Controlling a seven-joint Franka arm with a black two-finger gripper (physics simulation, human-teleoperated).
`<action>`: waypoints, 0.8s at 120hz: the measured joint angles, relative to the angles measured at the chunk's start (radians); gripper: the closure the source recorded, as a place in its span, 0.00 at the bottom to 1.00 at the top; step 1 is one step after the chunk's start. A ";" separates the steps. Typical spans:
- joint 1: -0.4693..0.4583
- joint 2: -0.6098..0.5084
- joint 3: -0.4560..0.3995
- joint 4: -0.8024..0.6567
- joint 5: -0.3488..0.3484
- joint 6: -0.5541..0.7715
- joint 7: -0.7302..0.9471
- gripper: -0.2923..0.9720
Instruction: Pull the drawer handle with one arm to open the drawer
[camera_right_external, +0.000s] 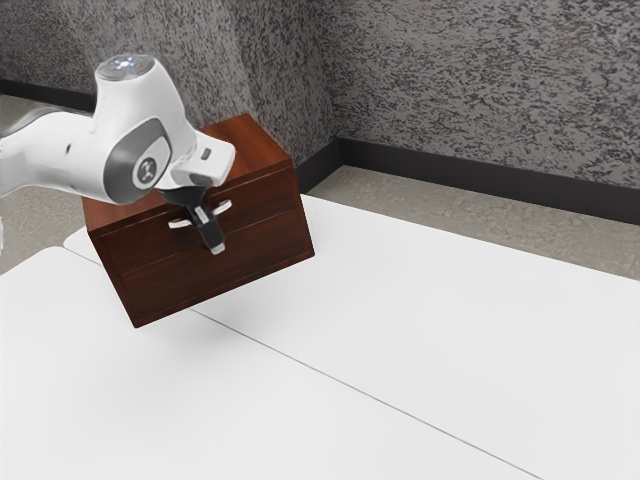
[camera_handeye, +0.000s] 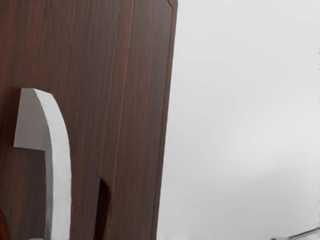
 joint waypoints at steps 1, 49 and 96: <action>0.000 -0.001 0.000 -0.003 0.000 0.003 -0.001 0.32; -0.027 -0.093 0.000 -0.131 -0.003 0.067 -0.043 0.43; -0.064 -0.183 -0.004 -0.248 0.008 0.111 -0.095 0.45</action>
